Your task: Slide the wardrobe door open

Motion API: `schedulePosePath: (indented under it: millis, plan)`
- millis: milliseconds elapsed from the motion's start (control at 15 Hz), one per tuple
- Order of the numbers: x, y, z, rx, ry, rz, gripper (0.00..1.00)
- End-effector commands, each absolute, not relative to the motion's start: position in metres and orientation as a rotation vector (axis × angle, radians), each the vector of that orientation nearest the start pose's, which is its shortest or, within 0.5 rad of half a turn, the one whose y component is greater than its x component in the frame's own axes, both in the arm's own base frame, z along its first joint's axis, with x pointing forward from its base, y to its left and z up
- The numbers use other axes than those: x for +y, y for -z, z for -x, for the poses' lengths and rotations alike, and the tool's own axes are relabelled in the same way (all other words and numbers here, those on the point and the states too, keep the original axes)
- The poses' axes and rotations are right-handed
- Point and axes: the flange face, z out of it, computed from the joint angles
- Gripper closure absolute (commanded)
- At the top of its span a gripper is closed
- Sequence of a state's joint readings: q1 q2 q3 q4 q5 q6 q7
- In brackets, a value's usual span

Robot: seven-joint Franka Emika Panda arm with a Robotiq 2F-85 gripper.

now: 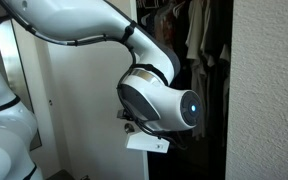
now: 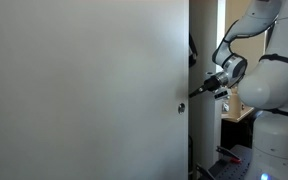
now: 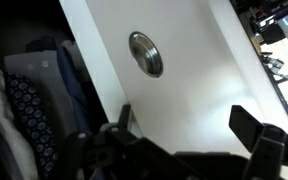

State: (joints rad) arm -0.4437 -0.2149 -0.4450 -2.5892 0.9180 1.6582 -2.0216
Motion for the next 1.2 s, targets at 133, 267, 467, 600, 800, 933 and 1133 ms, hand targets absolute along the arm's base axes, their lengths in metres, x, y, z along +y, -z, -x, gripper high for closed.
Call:
schedulePosePath:
  millis: [133, 267, 467, 600, 800, 933, 1133]
  plan:
    - [-0.197, -0.330, -0.295, -0.776, 1.020, 2.001, 0.00]
    - [-0.189, -0.331, -0.295, -0.794, 1.019, 1.992, 0.00]
    - [-0.180, -0.330, -0.291, -0.819, 1.000, 1.979, 0.00]
    - [-0.172, -0.330, -0.287, -0.831, 0.994, 1.966, 0.00]
    - [-0.157, -0.329, -0.283, -0.853, 0.987, 1.943, 0.00]
    - [-0.144, -0.329, -0.281, -0.879, 0.978, 1.924, 0.00]
    - [-0.120, -0.330, -0.284, -0.926, 0.960, 1.897, 0.00]
